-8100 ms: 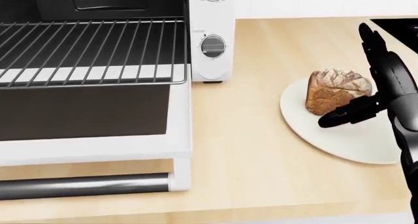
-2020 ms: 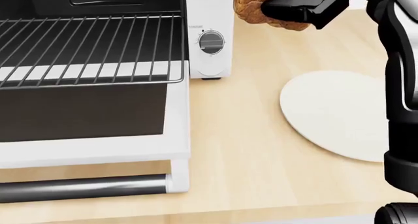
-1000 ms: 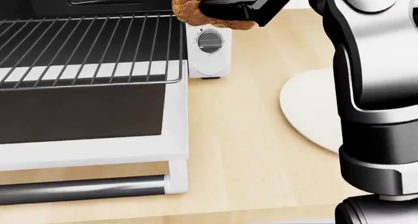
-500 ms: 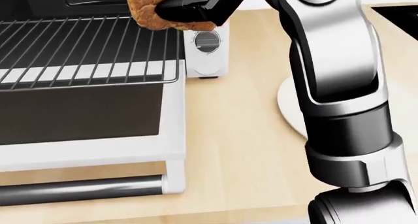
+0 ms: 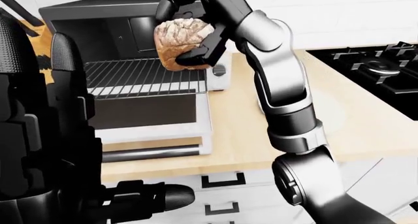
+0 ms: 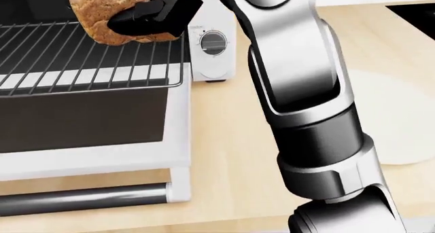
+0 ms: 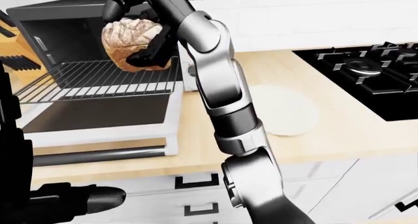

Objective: Place the bread on the rack of the toaster oven.

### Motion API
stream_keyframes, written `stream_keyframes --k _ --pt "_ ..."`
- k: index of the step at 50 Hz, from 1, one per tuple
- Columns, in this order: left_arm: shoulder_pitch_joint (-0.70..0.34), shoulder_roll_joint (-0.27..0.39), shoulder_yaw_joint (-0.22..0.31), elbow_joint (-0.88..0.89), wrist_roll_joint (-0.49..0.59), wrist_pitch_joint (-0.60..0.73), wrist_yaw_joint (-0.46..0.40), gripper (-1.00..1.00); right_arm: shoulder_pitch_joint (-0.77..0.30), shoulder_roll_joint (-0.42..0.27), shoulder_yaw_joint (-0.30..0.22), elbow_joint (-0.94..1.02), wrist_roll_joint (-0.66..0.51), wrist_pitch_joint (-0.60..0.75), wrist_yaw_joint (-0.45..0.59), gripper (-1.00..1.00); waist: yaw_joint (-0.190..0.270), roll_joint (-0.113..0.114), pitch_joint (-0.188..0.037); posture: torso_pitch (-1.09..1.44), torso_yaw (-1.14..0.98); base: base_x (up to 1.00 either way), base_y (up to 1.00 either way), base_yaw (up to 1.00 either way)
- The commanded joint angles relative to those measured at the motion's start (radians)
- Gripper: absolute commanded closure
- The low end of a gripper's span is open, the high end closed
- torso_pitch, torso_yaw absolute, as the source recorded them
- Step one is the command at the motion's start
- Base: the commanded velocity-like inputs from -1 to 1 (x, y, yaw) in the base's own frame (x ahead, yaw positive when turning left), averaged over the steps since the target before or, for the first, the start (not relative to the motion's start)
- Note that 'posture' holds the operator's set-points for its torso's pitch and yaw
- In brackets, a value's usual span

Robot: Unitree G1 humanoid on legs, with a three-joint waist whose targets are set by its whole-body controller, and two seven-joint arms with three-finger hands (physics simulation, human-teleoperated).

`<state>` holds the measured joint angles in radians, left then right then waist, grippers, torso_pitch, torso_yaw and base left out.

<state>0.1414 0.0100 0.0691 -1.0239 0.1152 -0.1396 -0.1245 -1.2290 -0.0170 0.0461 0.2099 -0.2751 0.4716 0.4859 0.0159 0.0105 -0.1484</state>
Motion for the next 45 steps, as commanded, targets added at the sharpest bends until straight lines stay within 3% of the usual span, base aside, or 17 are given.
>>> stream_keyframes --k 1,21,45 --pt "-0.013 0.007 0.001 -0.023 -0.008 -0.007 0.012 -1.00 -0.043 -0.001 -0.012 -0.011 -0.005 -0.030 -0.018 1.00 0.000 0.005 -0.012 -0.20 0.00 0.00 0.00 0.00" --pt "-0.029 0.081 0.014 -0.023 -0.058 0.016 0.066 -1.00 -0.079 0.092 0.025 0.040 -0.058 -0.045 -0.041 1.00 -0.003 0.017 -0.011 -0.20 0.00 0.00 0.00 0.00" --pt "-0.016 0.105 -0.008 -0.023 -0.068 0.004 0.083 -1.00 -0.139 0.105 0.011 0.260 -0.049 -0.173 -0.118 1.00 -0.002 0.022 -0.014 -0.20 0.00 0.00 0.00 0.00"
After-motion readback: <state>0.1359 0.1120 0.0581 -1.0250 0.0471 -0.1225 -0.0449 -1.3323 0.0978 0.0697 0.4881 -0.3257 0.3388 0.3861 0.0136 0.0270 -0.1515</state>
